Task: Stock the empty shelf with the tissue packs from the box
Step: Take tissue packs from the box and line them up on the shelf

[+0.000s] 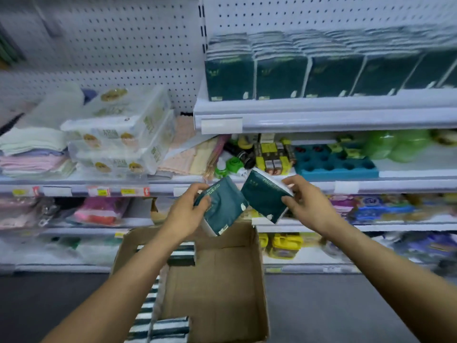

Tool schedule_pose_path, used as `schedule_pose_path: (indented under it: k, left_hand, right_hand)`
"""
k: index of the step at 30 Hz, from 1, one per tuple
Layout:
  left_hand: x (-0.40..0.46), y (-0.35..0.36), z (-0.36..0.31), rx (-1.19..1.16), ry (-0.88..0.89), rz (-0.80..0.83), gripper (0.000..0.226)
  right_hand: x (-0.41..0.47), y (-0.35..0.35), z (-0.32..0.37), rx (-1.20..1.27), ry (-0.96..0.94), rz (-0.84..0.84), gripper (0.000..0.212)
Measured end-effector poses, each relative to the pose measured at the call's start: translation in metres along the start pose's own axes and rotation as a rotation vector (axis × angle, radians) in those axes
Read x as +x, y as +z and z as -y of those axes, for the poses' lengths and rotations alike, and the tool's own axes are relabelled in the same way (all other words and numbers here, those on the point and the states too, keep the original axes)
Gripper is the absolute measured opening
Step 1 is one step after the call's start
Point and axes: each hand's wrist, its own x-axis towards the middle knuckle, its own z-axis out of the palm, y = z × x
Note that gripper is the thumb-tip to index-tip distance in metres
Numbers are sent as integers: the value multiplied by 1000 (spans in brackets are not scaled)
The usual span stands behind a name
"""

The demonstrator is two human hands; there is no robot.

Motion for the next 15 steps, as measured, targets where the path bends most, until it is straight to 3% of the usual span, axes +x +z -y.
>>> schedule_pose_path:
  k: [15]
  left_hand:
    - [76, 148, -241, -325, 211, -81, 17]
  right_hand:
    - [40, -287, -121, -75, -195, -255, 27]
